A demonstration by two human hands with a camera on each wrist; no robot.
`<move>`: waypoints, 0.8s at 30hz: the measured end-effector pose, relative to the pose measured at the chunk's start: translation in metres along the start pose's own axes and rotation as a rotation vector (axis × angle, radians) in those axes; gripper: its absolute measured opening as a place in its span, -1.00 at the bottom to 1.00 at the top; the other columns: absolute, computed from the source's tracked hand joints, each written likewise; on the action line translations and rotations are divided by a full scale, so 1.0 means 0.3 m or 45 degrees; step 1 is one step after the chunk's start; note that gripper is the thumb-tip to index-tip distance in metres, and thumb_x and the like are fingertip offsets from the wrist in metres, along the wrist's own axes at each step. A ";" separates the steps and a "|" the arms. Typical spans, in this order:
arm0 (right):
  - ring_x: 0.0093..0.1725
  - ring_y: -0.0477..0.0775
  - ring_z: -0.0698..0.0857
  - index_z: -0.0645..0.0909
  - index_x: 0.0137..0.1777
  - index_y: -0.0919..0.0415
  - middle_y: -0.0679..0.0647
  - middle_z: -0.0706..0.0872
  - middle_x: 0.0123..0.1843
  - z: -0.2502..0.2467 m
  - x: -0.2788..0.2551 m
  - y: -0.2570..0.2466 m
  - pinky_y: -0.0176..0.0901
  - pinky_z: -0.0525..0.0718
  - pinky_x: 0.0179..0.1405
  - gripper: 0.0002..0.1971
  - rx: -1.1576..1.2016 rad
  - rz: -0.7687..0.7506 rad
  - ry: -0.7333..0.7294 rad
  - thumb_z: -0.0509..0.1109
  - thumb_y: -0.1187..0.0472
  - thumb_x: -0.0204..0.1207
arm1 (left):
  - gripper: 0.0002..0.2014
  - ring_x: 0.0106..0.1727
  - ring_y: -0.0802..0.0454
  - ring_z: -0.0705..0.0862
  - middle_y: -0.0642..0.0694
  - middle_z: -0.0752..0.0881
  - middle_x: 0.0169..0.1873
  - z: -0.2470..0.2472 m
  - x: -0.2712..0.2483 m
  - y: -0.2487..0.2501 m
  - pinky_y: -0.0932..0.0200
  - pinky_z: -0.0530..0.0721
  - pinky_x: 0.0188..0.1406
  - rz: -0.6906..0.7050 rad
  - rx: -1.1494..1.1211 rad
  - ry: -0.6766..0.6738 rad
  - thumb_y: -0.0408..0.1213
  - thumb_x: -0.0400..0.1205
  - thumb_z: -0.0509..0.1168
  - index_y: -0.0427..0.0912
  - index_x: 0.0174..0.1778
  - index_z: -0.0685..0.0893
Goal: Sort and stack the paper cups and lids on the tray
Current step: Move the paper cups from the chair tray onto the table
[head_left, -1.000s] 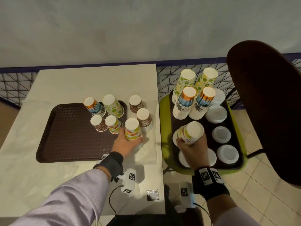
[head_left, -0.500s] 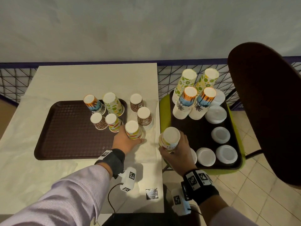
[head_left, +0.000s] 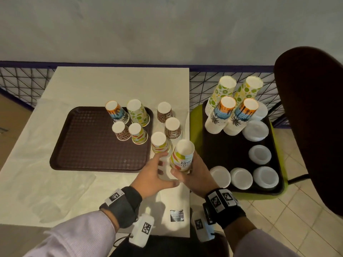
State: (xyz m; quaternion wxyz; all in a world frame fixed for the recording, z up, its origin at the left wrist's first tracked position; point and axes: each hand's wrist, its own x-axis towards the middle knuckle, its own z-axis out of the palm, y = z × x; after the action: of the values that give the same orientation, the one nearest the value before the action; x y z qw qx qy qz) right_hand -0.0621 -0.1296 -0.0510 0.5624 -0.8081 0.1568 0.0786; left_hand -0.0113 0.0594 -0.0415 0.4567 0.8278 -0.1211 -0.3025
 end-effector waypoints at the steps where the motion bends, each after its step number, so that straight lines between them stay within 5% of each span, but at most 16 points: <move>1: 0.28 -0.06 0.70 0.44 0.48 -0.14 -0.11 0.68 0.28 0.011 -0.001 0.000 0.12 0.72 0.27 -0.19 0.006 -0.003 -0.020 0.68 -0.18 0.22 | -0.09 0.08 0.10 0.76 0.04 0.68 0.25 0.008 0.000 0.009 0.08 0.80 0.07 0.038 -0.018 0.026 0.12 0.24 0.68 0.32 0.52 0.43; 5: 0.19 -0.09 0.67 0.45 0.43 -0.26 -0.08 0.61 0.24 0.034 -0.029 -0.033 0.06 0.73 0.22 -0.32 -0.022 -0.008 -0.080 0.55 -0.13 0.29 | -0.32 0.29 0.05 0.70 0.11 0.75 0.23 0.022 0.006 0.002 -0.09 0.73 0.28 0.110 0.028 0.110 0.14 0.34 0.52 0.25 0.43 0.58; 8: 0.20 -0.05 0.67 0.39 0.49 -0.28 -0.05 0.56 0.29 0.042 -0.044 -0.053 0.09 0.74 0.23 -0.33 -0.025 0.003 -0.140 0.48 -0.08 0.35 | -0.31 0.33 -0.06 0.70 0.15 0.78 0.21 0.024 0.002 -0.035 -0.15 0.71 0.33 0.115 0.026 0.170 0.18 0.30 0.62 0.22 0.39 0.66; 13: 0.32 -0.03 0.64 0.36 0.63 -0.14 -0.06 0.56 0.45 0.032 -0.065 -0.061 -0.30 0.61 0.20 -0.39 -0.105 0.049 -0.211 0.40 0.14 0.60 | -0.28 0.25 0.09 0.79 0.10 0.82 0.20 0.023 0.009 -0.114 -0.13 0.77 0.29 0.026 -0.053 0.166 0.16 0.21 0.72 0.19 0.31 0.72; 16: 0.25 -0.02 0.66 0.46 0.54 -0.10 -0.06 0.59 0.36 0.007 -0.072 -0.064 -0.29 0.63 0.13 -0.49 -0.169 0.119 -0.068 0.38 0.23 0.60 | -0.35 0.17 0.16 0.81 0.15 0.84 0.12 0.017 0.005 -0.150 -0.10 0.79 0.25 -0.037 -0.094 0.179 0.12 0.20 0.74 0.16 0.22 0.76; 19: 0.11 -0.12 0.68 0.59 0.39 0.04 0.00 0.64 0.24 -0.044 -0.046 -0.070 -0.50 0.56 -0.05 -0.62 -0.213 0.124 0.158 0.37 0.30 0.60 | -0.37 0.13 0.15 0.81 0.13 0.83 0.09 0.024 0.017 -0.188 -0.07 0.82 0.18 -0.051 -0.044 0.193 0.16 0.18 0.72 0.20 0.18 0.75; 24: 0.05 0.02 0.68 0.65 0.27 0.10 0.07 0.66 0.14 -0.130 -0.013 -0.084 -0.39 0.55 -0.02 -0.70 -0.267 0.105 0.324 0.39 0.34 0.57 | -0.48 0.04 0.08 0.79 0.12 0.82 -0.01 0.045 0.020 -0.217 0.06 0.76 0.06 -0.041 0.022 0.246 0.12 0.19 0.70 0.24 0.05 0.72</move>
State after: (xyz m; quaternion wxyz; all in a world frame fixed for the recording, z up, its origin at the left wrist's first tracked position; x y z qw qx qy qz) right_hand -0.0589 -0.1574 -0.0136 0.4468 -0.8587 0.2507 0.0147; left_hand -0.0197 0.0833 -0.1032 0.4541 0.8589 -0.0660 -0.2274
